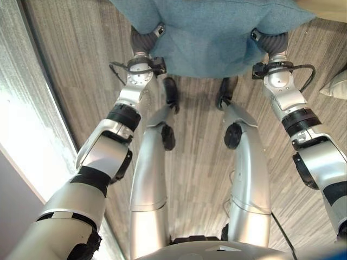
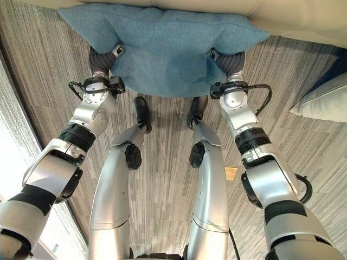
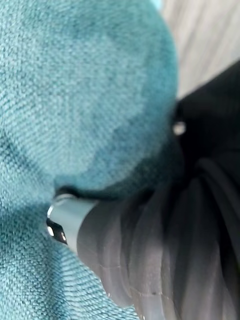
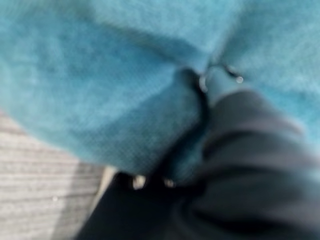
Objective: Pick up all the scattered cushions and arrange them neatly on the sofa.
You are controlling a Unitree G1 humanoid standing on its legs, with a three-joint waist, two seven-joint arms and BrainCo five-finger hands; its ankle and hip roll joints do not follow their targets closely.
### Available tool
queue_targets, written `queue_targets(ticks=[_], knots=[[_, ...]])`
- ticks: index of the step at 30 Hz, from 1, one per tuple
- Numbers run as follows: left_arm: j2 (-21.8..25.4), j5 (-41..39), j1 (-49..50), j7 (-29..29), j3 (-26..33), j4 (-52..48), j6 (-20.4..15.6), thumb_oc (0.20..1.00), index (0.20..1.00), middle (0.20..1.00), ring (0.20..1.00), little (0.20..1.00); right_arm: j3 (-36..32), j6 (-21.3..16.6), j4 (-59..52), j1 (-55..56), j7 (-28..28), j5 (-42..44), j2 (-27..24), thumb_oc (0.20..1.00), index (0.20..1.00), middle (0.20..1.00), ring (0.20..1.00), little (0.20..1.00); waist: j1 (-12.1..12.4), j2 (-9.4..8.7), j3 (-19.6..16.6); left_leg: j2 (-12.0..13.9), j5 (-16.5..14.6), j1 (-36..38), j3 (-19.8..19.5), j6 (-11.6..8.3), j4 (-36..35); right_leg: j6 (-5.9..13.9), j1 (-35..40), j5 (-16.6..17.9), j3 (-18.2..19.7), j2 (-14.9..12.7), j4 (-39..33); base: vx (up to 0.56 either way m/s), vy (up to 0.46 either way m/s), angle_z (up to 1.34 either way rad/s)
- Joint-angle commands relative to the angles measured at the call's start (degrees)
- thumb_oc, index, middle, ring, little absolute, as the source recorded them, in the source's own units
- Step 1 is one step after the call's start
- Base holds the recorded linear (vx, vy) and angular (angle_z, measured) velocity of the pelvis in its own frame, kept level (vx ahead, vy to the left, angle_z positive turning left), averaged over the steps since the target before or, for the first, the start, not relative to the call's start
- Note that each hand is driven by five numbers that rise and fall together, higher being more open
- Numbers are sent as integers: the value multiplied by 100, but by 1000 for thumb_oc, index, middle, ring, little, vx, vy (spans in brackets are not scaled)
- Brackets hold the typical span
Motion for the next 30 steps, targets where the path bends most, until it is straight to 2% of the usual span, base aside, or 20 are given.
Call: queue_targets(ticks=[1, 3, 5, 10, 14, 16, 17, 21, 23, 27, 28, 29, 30], knots=[[-502, 190, 884, -349, 146, -1103, -705, 200, 200, 200, 200, 200, 15, -740, -1169, 719, 370, 210, 746, 200, 200, 200, 200, 200, -109, 241, -1116, -6, 152, 419, -513, -104, -788, 561, 660, 109, -139, 94, -561, -36, 5, 7], [-470, 336, 1084, -367, 163, -1308, -698, 200, 200, 200, 200, 200, -46, -732, -1387, 929, 395, 93, 694, 200, 200, 200, 200, 200, -120, 243, -1144, -1, 174, 647, -531, -108, -968, 565, 895, 118, -163, 91, -700, -34, -14, 8], [-394, 796, 2119, -579, 197, -2100, -685, 200, 200, 200, 200, 200, -358, -788, -2384, 2006, 607, -338, 514, 200, 200, 200, 200, 200, -123, 223, -1180, 26, 294, 1815, -549, -203, -1651, 581, 2051, 203, -245, 71, -1371, -73, -43, 9], [-415, 1181, 2957, -794, 209, -2654, -656, 200, 200, 200, 200, 200, -662, -768, -2876, 3024, 717, -823, 478, 200, 200, 200, 200, 200, -102, 236, -1285, -8, 504, 3238, -506, -361, -2503, 624, 3440, 295, -392, 13, -2168, 5, -29, -6], [-540, 1134, 3567, -1091, 157, -2751, -662, 200, 200, 200, 200, 200, -672, -728, -3024, 3708, 874, -1033, 555, 200, 200, 200, 200, 200, -115, 193, -1387, -61, 602, 4363, -503, -441, -2941, 652, 4587, 342, -515, 60, -2667, 84, -20, -2], [-583, 1097, 4171, -1339, 153, -2906, -597, 200, 200, 200, 200, 200, -785, -711, -3112, 4387, 1090, -943, 644, 200, 200, 200, 200, 200, -145, 129, -1471, -74, 619, 5459, -480, -472, -3323, 701, 5709, 353, -564, 129, -3075, 222, 10, -5], [-570, 1034, 4481, -1456, 186, -3002, -569, 200, 200, 200, 200, 200, -928, -695, -3157, 4735, 1163, -945, 617, 200, 200, 200, 200, 200, -150, 80, -1527, -71, 713, 6029, -415, -431, -3431, 686, 6348, 477, -598, 149, -3313, 170, 25, -10], [-561, 1003, 4764, -1486, 286, -3136, -548, 200, 200, 200, 200, 200, -1087, -653, -3229, 5045, 1203, -948, 618, 200, 200, 200, 200, 200, -150, 46, -1597, -95, 613, 6597, -369, -413, -3512, 733, 6946, 469, -580, 190, -3512, 152, 37, -10], [-494, 1066, 5033, -1492, 393, -3250, -517, 200, 200, 200, 200, 200, -1177, -620, -3254, 5237, 1226, -946, 645, 200, 200, 200, 200, 200, -135, 40, -1695, -116, 468, 7028, -291, -357, -3551, 779, 7344, 437, -520, 187, -3580, 200, 101, -12], [-511, 1067, 5394, -1490, 443, -3360, -409, 200, 200, 200, 200, 200, -1213, -538, -3273, 5376, 1261, -1052, 662, 200, 200, 200, 200, 200, -90, 121, -1769, -253, 319, 7632, -207, -224, -3751, 915, 7713, 415, -433, 108, -3448, 134, 148, -23], [-513, 1101, 5465, -1473, 454, -3350, -384, 200, 200, 200, 200, 200, -1204, -510, -3265, 5388, 1251, -1093, 671, 200, 200, 200, 200, 200, -79, 136, -1757, -300, 303, 7735, -187, -186, -3799, 996, 7694, 536, -407, 61, -3315, 63, 107, -14], [-511, 1101, 5464, -1473, 455, -3350, -383, 200, 200, 200, 200, 200, -1204, -509, -3266, 5386, 1251, -1093, 672, 200, 200, 200, 200, 200, -74, 133, -1769, -301, 321, 7721, -181, -186, -3811, 994, 7680, 556, -401, 63, -3331, 29, 169, -20], [-445, 1196, 5547, -1471, 452, -3385, -340, 200, 200, 200, 200, 200, -1177, -457, -3298, 5389, 1259, -1202, 687, 200, 200, 200, 200, 200, -62, 166, -1725, -385, 310, 7949, -118, -75, -3967, 1183, 7548, 863, -344, -20, -2842, 12, 156, -22]])
